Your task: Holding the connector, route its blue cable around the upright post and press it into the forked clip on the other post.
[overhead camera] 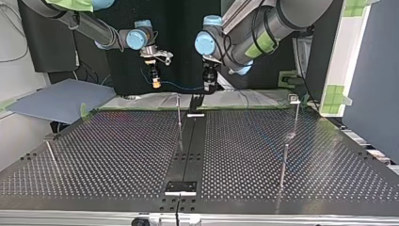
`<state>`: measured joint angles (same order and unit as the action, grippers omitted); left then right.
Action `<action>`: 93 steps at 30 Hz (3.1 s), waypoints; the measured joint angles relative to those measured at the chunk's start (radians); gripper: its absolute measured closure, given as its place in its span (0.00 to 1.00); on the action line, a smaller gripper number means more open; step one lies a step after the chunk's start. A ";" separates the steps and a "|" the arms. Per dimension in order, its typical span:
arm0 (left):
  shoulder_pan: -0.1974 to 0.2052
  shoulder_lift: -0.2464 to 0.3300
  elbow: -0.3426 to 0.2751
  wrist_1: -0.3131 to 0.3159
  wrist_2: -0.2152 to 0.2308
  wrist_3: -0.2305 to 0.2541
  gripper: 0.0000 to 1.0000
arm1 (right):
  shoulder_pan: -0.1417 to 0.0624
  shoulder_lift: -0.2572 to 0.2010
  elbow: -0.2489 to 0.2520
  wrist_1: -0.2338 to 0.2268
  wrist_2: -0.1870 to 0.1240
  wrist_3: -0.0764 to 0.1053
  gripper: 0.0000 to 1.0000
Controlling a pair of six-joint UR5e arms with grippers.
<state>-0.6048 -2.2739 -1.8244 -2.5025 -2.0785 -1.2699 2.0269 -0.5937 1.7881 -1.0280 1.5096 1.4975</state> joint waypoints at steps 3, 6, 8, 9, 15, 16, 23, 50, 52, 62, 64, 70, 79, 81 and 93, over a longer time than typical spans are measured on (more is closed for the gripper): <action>0.002 0.000 0.006 -0.019 -0.014 -0.001 0.00 | 0.000 0.000 0.000 -0.001 0.000 0.000 1.00; 0.006 0.000 0.009 -0.047 -0.026 -0.012 0.00 | -0.001 0.000 0.000 -0.001 0.000 0.001 1.00; 0.010 0.000 0.010 -0.067 -0.039 -0.026 0.00 | -0.001 0.000 0.000 0.000 0.000 0.001 1.00; 0.012 0.000 0.010 -0.076 -0.046 -0.031 0.00 | -0.001 0.000 0.000 -0.001 0.000 0.001 1.00; 0.022 0.000 0.010 -0.136 -0.098 -0.060 0.00 | -0.001 0.001 0.000 -0.001 0.000 0.001 0.98; 0.024 0.000 0.010 -0.148 -0.104 -0.064 0.00 | -0.001 0.000 0.000 -0.001 0.000 0.001 0.98; 0.046 0.000 0.017 -0.206 -0.109 -0.070 0.00 | -0.001 0.000 0.000 -0.001 0.000 0.000 0.98; 0.042 -0.098 0.149 -0.195 -0.063 -0.149 0.00 | 0.000 0.000 0.000 0.000 0.001 -0.005 0.98; 0.037 -0.099 0.152 -0.183 -0.061 -0.152 0.00 | 0.000 0.000 0.000 0.001 0.002 -0.006 0.98; -0.001 -0.100 0.153 -0.155 -0.058 -0.170 0.00 | 0.000 0.000 -0.001 0.004 0.003 -0.012 0.98; -0.015 -0.100 0.153 -0.149 -0.062 -0.179 0.00 | 0.000 0.000 -0.001 0.005 0.002 -0.014 0.98; -0.058 -0.114 0.161 -0.113 -0.088 -0.194 0.00 | 0.001 0.000 -0.002 0.005 0.000 -0.017 0.98; -0.070 -0.182 0.198 -0.097 -0.102 -0.210 0.00 | 0.007 -0.001 -0.002 0.006 0.000 -0.020 0.98; -0.068 -0.189 0.209 -0.095 -0.102 -0.212 0.00 | 0.008 -0.001 -0.002 0.006 0.000 -0.020 0.98; -0.061 -0.202 0.246 -0.090 -0.096 -0.218 0.00 | 0.017 0.000 -0.002 0.014 0.003 -0.037 0.98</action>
<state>-0.6654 -2.4760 -1.5787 -2.5927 -2.1744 -1.4878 2.0440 -0.5942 1.7862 -1.0139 1.5130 1.4603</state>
